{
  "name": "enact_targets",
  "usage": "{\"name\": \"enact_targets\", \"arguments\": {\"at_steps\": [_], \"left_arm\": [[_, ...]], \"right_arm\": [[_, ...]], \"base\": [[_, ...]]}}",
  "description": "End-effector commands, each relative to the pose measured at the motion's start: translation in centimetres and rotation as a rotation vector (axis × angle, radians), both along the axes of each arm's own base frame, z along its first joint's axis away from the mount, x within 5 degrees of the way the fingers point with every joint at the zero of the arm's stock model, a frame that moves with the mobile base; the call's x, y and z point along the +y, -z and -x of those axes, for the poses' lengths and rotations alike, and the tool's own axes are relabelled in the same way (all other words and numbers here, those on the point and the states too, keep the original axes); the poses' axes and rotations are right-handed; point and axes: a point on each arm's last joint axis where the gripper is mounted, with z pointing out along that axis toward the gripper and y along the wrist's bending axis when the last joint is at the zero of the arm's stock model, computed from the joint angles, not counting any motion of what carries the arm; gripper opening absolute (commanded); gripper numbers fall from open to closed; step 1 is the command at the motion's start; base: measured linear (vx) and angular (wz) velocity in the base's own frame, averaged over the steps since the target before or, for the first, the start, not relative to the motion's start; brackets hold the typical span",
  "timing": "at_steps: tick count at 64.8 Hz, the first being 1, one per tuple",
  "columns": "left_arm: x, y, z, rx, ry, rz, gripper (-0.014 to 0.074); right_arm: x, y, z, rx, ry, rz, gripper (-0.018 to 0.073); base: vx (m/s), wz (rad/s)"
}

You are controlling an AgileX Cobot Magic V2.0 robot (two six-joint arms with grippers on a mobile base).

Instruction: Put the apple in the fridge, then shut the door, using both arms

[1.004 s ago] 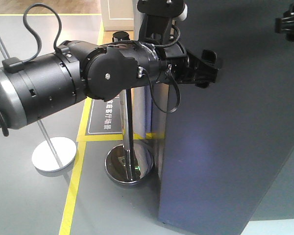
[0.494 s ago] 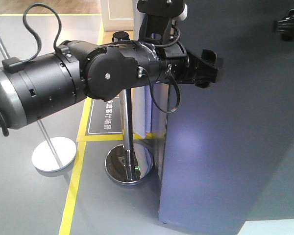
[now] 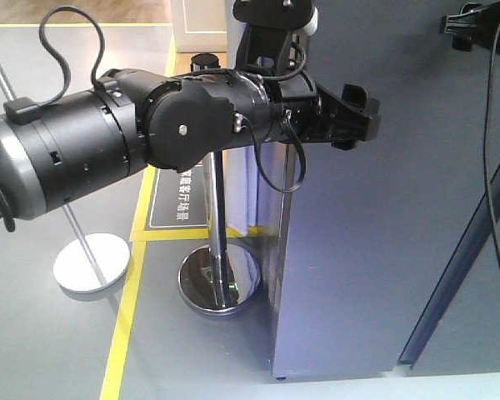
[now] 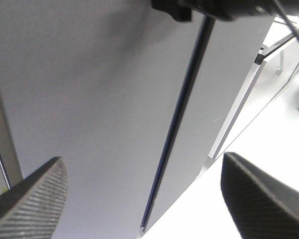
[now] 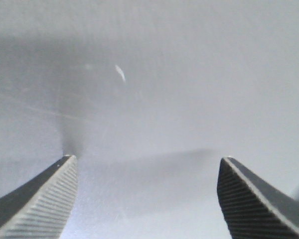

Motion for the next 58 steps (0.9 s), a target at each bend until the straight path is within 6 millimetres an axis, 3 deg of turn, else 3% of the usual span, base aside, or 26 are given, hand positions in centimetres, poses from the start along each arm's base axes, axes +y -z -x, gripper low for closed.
{"name": "enact_targets", "arguments": {"at_steps": [1, 12, 24, 44, 58], "left_arm": [[0.7, -4.0, 1.0, -0.099, -0.007, 0.116, 0.0591], [0.7, -4.0, 1.0, -0.099, -0.007, 0.116, 0.0591], [0.7, -4.0, 1.0, -0.099, -0.007, 0.116, 0.0591], [0.7, -4.0, 1.0, -0.099, -0.007, 0.116, 0.0591], [0.7, -4.0, 1.0, -0.099, -0.007, 0.116, 0.0591]], "right_arm": [[0.5, -2.9, -1.7, -0.199, -0.056, -0.035, 0.0561], [1.1, -2.0, -3.2, -0.151, -0.111, -0.101, 0.0561], [1.5, -2.4, -2.7, -0.135, -0.148, -0.117, 0.0561], [1.8, -5.2, 0.6, -0.047, -0.185, -0.078, 0.0561], [2.1, -9.5, 4.4, -0.110, -0.196, -0.060, 0.0561]], "base": [[0.00, 0.00], [0.00, 0.00], [-0.01, -0.03], [0.00, -0.02], [0.00, 0.00]]}}
